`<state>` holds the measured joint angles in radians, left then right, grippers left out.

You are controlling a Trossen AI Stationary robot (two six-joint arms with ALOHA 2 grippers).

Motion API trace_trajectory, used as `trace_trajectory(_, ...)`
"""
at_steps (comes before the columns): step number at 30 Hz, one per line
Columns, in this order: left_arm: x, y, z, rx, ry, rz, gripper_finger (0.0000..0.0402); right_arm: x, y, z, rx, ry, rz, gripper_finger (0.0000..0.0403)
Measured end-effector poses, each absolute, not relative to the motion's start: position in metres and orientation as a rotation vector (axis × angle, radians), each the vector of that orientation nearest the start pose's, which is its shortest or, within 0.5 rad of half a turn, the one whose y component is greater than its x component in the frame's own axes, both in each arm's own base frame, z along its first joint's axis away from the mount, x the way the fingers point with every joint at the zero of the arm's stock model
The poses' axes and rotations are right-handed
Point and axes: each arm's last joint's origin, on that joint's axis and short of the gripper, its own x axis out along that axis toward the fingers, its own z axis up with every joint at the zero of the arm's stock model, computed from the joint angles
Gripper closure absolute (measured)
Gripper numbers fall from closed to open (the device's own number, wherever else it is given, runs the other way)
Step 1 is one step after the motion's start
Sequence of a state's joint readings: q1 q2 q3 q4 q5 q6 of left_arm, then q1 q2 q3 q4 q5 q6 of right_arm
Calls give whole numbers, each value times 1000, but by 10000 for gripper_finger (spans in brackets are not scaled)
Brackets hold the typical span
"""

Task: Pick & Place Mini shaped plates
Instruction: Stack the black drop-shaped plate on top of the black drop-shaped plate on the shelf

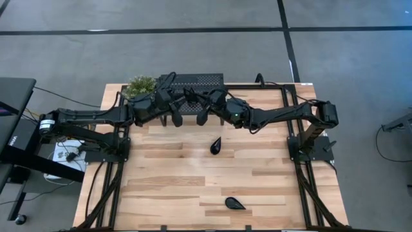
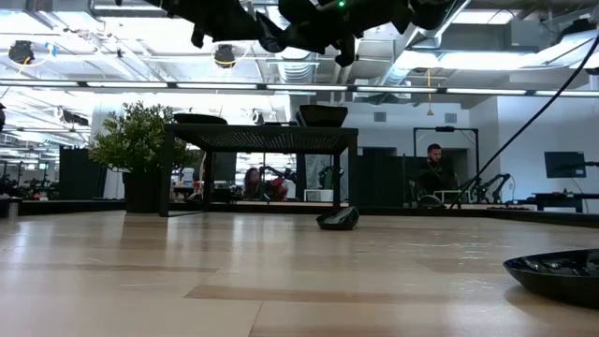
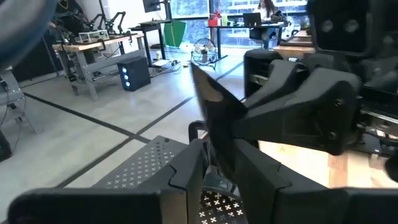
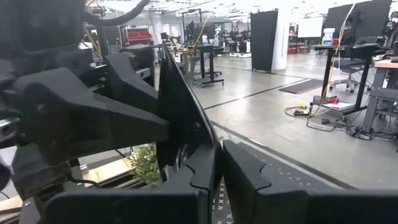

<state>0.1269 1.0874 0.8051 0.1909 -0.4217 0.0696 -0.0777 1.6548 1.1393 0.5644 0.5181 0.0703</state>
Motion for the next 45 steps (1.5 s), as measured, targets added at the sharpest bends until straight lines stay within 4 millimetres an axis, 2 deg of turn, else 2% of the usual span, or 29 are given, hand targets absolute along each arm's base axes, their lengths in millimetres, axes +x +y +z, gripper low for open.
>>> trace_trajectory(9, 239, 48, 318, 80, 112, 567, 315, 376, -44, 303, 78, -70, -594, 377)
trace_trajectory(17, 238, 49, 319, 80, 108, 583, 388, 376, -45, 303, 40, -66, -551, 377)
trace_trajectory(25, 238, 49, 319, 83, 106, 586, 390, 376, -49, 303, 28, -62, -515, 360)
trace_trajectory(34, 238, 49, 318, 84, 111, 591, 393, 376, -48, 303, 19, -59, -502, 320)
trace_trajectory(39, 238, 48, 318, 86, 116, 589, 394, 376, -49, 303, -84, -32, -514, 286)
trace_trajectory(45, 237, 52, 312, 93, 177, 617, 395, 376, -46, 307, -245, -29, -545, 228)
